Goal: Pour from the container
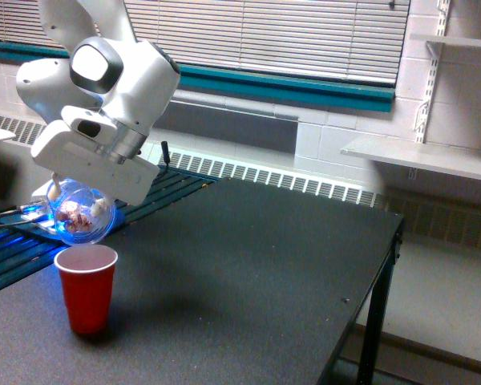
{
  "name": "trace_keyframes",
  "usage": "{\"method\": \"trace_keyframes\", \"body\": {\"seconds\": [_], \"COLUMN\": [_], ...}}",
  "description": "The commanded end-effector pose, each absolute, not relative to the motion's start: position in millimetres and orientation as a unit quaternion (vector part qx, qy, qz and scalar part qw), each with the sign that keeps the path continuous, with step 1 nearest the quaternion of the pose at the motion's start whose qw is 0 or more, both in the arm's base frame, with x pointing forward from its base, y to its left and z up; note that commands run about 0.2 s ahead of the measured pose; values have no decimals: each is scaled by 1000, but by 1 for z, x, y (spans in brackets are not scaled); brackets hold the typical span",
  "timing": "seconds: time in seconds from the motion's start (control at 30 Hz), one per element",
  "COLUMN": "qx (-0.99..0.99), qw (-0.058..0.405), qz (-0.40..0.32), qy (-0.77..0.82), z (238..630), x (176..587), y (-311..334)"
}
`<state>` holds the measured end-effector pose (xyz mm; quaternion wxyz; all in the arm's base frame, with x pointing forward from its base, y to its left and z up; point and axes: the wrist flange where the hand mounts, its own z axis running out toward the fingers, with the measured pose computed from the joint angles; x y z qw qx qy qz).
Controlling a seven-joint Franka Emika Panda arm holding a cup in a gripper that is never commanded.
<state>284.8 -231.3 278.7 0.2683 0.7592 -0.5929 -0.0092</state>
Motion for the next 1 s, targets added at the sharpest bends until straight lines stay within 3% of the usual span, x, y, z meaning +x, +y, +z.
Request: {"method": "trace_keyframes", "body": {"seconds": [0.03,1.0], "qx": [759,755], "qw": [272,317], "qz": [-16,-68], "qy": [-591,-569], "z": [278,299], "x": [285,303], "y": [-229,-222]}}
